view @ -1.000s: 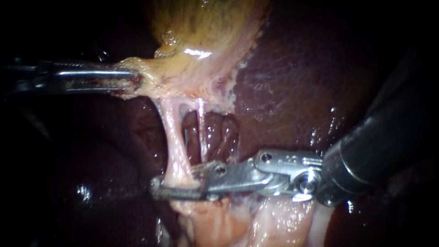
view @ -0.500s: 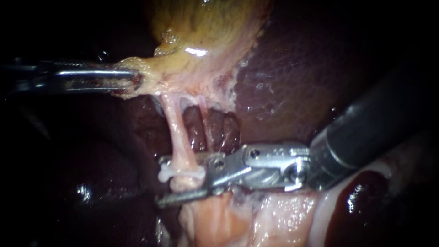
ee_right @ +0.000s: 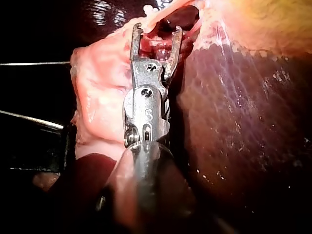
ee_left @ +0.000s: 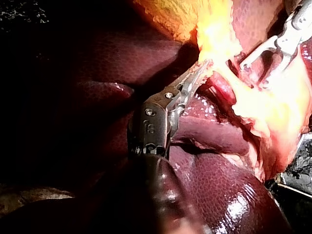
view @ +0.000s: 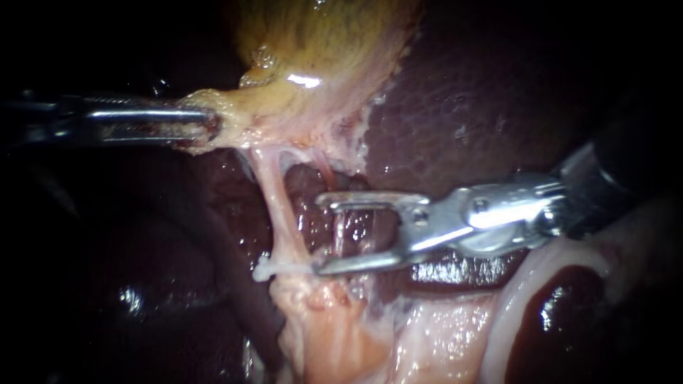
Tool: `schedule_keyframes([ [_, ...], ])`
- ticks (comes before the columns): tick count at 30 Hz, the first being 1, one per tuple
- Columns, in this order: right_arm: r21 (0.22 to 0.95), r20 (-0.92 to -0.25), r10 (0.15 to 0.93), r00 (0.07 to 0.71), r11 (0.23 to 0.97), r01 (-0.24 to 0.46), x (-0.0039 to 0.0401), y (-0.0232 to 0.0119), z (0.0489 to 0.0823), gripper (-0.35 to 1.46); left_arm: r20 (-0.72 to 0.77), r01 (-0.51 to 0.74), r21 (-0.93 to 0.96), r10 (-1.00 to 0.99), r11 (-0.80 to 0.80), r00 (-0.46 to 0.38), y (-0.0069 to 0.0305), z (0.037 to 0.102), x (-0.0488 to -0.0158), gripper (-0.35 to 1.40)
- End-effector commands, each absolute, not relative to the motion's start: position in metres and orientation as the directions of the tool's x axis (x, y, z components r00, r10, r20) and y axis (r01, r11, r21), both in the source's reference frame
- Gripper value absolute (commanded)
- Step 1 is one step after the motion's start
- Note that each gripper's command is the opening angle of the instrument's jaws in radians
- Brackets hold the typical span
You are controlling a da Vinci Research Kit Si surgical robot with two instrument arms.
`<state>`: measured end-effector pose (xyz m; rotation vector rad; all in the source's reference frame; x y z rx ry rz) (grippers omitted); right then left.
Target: Going back first clip left tube
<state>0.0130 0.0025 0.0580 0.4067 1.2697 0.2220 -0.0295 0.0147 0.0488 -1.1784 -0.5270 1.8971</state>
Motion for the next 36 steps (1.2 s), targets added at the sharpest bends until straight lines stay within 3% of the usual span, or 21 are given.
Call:
schedule_keyframes([
  [1,0.414,-0.879,0.380,0.287,0.908,0.066,0.0119,0.0026,0.0578,0.50,-0.534,-0.423,-0.700,0.815,-0.575,-0.224,0.0147,0.0487,-0.0295,-0.35],
  [14,0.391,-0.887,0.360,0.289,0.919,0.056,0.0056,0.0044,0.0579,0.50,-0.534,-0.428,-0.698,0.816,-0.574,-0.222,0.0148,0.0491,-0.0306,-0.35],
  [26,0.391,-0.887,0.359,0.289,0.919,0.059,0.0050,0.0043,0.0579,0.50,-0.544,-0.432,-0.689,0.809,-0.582,-0.221,0.0155,0.0540,-0.0334,-0.35],
  [36,0.397,-0.888,0.360,0.284,0.914,0.083,0.0050,0.0042,0.0577,0.50,-0.544,-0.428,-0.691,0.809,-0.582,-0.223,0.0151,0.0540,-0.0341,-0.35],
])
